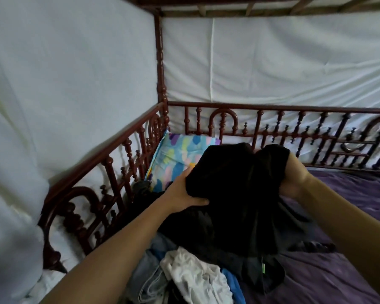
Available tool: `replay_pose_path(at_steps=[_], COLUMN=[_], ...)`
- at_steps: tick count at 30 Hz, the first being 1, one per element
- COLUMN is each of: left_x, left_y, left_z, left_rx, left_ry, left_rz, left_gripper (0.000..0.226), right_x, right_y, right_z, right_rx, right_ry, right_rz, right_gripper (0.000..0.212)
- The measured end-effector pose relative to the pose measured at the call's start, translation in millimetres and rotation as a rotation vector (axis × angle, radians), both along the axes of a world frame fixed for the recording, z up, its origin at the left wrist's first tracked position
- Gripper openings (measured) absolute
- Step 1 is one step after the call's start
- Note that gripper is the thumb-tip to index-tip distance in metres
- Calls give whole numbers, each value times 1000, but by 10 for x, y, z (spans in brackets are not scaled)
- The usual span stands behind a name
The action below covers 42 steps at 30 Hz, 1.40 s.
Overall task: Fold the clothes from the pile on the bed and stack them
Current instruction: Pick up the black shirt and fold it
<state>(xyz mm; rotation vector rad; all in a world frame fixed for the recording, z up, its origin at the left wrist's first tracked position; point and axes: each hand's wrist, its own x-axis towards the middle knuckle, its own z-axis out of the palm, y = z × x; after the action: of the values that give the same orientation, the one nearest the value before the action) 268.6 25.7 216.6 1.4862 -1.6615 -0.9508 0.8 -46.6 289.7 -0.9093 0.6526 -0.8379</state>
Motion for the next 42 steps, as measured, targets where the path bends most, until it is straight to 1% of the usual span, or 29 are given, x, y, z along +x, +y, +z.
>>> replay_pose_path(at_steps=[1, 3, 4, 5, 6, 7, 8, 9, 10, 13, 15, 17, 19, 21, 23, 26, 27, 28, 29, 30, 31, 32, 33, 34, 36, 37, 38, 40, 42], left_x=[-97, -260, -322, -368, -394, -404, -413, -426, -466, -704, -870, -943, -924, -876, -842, -762, -717, -662, -601, -522, -444, -348, -229, -87, 264, 457, 630, 835, 830], left_y=[-58, -151, -187, -226, -259, -300, -329, -362, -386, -474, -523, -572, -619, -637, -601, -467, -415, -357, -302, -242, -191, -144, -96, -47, 52, 105, 164, 248, 271], left_z=[78, 221, 282, 338, 415, 493, 577, 671, 767, 993, 1103, 1178, 1247, 1295, 1336, 1479, 1550, 1627, 1706, 1784, 1851, 1909, 1951, 1973, 1925, 1852, 1750, 1483, 1206], left_rx=[-24, 42, 87, 94, 63, 21, -11, -26, -33, -65, -89, -96, -124, -180, -225, -291, -287, -278, -275, -283, -297, -313, -334, -358, -383, -371, -335, -213, -120], left_ry=[56, 197, 257, 307, 337, 355, 348, 316, 265, 168, 131, 102, 74, 28, -5, -25, -41, -50, -49, -39, -19, 8, 30, 35, -14, -73, -148, -245, -213], left_rz=[-26, -18, 19, 71, 136, 200, 247, 261, 240, 149, 184, 259, 321, 347, 309, 113, 43, -12, -50, -68, -69, -42, 10, 89, 294, 392, 467, 523, 497], left_gripper=[74, 33, 22, 19, 18, 18, 17, 18, 18, 18, 19, 19, 19, 18, 14, 16, 14, 12, 11, 13, 14, 14, 14, 15, 17, 17, 18, 17, 12], right_x=[-62, -204, -283, -376, -485, -605, -721, -823, -896, -969, -939, -879, -801, -683, -513, -224, -133, -34, 63, 176, 287, 398, 512, 595, 645, 626, 594, 539, 548], right_y=[-27, -78, -122, -194, -279, -397, -508, -614, -690, -800, -778, -717, -631, -551, -500, -477, -487, -495, -502, -508, -504, -491, -469, -449, -439, -450, -463, -442, -345], right_z=[35, 128, 165, 180, 176, 137, 77, 1, -82, -382, -530, -630, -706, -791, -890, -952, -925, -874, -829, -785, -748, -724, -710, -692, -592, -508, -397, -138, 115], right_rx=[-11, -52, -83, -120, -151, -170, -196, -232, -274, -471, -626, -768, -857, -837, -811, -801, -793, -779, -748, -715, -699, -705, -708, -689, -572, -524, -521, -630, -780], right_ry=[-12, -11, 19, 72, 156, 273, 414, 557, 685, 1068, 1291, 1418, 1480, 1463, 1358, 1163, 1075, 977, 878, 783, 726, 708, 687, 643, 486, 392, 325, 294, 313], right_rz=[-3, 5, 6, -25, -119, -265, -408, -497, -513, -377, -240, -114, -79, -84, -6, 80, 92, 123, 172, 245, 323, 388, 404, 371, 219, 130, 55, -17, -4], right_gripper=[36, 29, 24, 20, 20, 19, 20, 22, 25, 28, 26, 22, 32, 47, 60, 88, 95, 98, 95, 85, 67, 45, 27, 18, 15, 16, 17, 17, 14])
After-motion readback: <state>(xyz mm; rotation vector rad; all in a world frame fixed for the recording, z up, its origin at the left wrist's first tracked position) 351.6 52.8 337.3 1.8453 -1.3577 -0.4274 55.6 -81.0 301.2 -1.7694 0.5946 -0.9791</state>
